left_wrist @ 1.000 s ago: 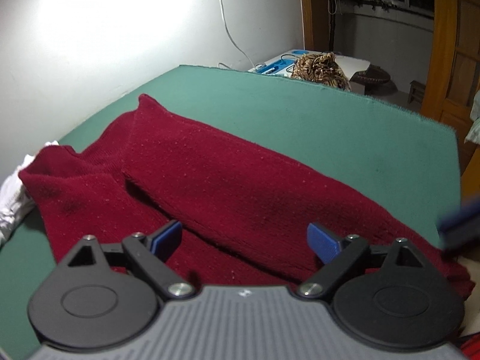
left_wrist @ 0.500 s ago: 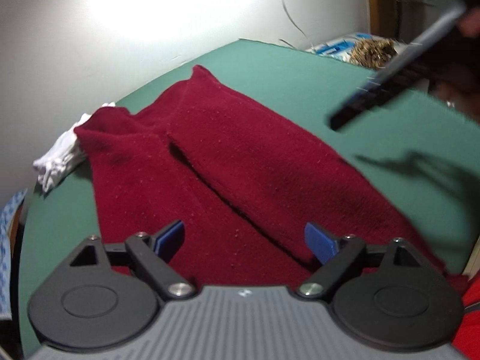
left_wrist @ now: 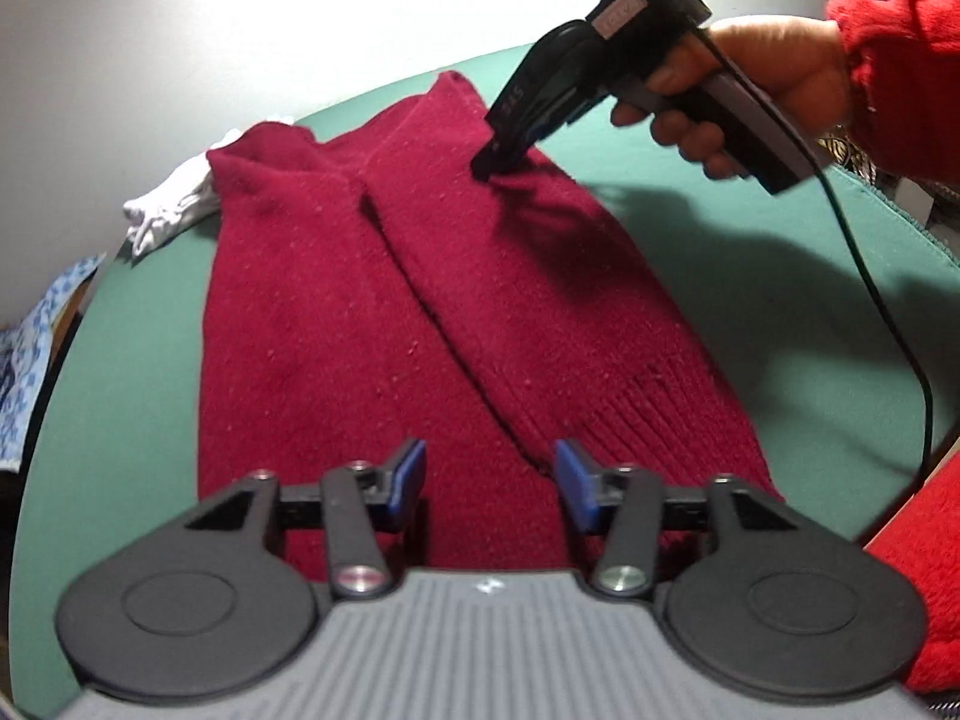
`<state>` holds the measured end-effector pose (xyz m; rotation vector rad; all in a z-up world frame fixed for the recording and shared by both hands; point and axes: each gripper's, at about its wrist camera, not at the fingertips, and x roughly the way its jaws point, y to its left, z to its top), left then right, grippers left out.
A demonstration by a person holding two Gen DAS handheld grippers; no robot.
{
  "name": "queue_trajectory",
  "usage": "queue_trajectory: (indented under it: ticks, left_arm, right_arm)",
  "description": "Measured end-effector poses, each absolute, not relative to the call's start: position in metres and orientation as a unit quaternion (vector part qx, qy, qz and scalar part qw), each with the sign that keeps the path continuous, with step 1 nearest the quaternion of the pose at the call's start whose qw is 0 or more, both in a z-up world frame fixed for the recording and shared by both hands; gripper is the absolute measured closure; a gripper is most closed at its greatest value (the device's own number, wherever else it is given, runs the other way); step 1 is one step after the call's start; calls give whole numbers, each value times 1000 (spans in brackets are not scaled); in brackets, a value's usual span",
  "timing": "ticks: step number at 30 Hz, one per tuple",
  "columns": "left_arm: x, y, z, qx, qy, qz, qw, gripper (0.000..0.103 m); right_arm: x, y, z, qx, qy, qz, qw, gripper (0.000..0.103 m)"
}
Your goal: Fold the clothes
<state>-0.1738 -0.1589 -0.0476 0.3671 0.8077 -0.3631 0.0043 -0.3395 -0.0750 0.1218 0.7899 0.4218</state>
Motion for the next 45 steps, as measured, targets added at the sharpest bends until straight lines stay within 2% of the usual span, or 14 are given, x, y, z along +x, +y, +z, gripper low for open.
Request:
queue_trajectory:
  ticks: [3,6,8,10,15,16,17,22,25,30,32,35,40,45]
  left_arm:
    - [-177,-166,-42,182,384,-185,886,72]
    - [-177,-173,-35,186,372,-198,887,70]
    - [-174,-179,-33,180,369,-213,886,68]
    - [-168,-184,-34,173,374,-234,881,68]
    - [-167,-193,-47,188,393,-266,860,68]
    - [-170,-193,-47,193,393,-266,859,68]
    - [-172,-192,-46,197,393,-267,858,68]
    - [-174,-176,-45,173,413,-272,852,68]
    - [-176,-175,-45,166,415,-272,852,68]
    - [-179,-176,-42,183,412,-273,850,66]
    - [-181,-176,-38,182,409,-270,853,65]
    - [-184,-179,-36,177,406,-278,853,60]
    - [-191,-187,-44,177,404,-296,847,47]
    - [-196,-181,-45,159,397,-302,852,46]
  right_arm:
    - [19,-349,-71,72,365,190,909,96]
    - [30,-357,-58,102,335,169,921,81]
    - [37,-362,-49,123,315,155,928,60]
    - [55,-364,-46,120,293,126,940,51]
    - [114,-366,-62,104,310,80,942,53]
    - [125,-367,-68,111,324,82,936,66]
    - [130,-368,-71,117,332,80,932,99]
    - [128,-386,-81,144,331,34,932,97]
    - [132,-382,-91,106,324,45,939,99]
    - [94,-377,-60,56,271,10,961,81]
    - [68,-370,-56,34,261,52,963,80]
    - [42,-353,-72,33,305,143,941,81]
    - [36,-335,-91,23,313,136,940,81]
    - [0,-331,-69,98,337,168,921,77]
